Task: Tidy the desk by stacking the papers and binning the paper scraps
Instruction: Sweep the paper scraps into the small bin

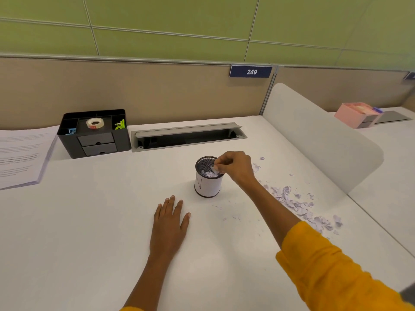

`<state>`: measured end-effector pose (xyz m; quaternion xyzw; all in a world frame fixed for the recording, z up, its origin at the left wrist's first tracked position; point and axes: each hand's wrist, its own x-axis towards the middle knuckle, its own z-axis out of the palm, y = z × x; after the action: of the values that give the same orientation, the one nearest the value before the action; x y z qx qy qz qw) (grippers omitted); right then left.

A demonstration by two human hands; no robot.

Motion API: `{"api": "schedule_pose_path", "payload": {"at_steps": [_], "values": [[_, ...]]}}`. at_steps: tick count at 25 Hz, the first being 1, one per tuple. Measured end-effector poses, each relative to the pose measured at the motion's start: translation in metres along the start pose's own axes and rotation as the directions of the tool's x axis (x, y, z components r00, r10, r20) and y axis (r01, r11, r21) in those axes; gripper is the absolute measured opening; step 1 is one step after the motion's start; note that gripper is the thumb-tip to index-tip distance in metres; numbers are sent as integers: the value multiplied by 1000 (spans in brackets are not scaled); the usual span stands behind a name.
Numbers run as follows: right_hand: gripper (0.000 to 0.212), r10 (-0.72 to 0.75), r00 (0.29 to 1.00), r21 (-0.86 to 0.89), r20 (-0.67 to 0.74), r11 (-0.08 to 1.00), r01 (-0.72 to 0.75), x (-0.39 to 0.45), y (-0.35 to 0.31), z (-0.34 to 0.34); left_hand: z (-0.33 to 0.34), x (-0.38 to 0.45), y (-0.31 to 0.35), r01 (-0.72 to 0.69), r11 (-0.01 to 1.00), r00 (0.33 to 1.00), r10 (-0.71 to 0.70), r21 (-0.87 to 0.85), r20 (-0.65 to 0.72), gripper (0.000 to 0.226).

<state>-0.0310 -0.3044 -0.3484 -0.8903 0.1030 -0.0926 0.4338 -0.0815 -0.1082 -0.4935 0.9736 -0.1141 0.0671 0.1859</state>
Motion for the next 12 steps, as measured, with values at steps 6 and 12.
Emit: {"api": "schedule_pose_path", "payload": {"at_steps": [6,12], "values": [[14,-73,976,89,-203,992,93,-9,18,-3,1,2,0,13,1000,1000,-13,4,10,56],[21,-408,911,-198,-56,899,390,-50,74,22,3,2,-1,-9,1000,1000,10,20,-16,55]]}}
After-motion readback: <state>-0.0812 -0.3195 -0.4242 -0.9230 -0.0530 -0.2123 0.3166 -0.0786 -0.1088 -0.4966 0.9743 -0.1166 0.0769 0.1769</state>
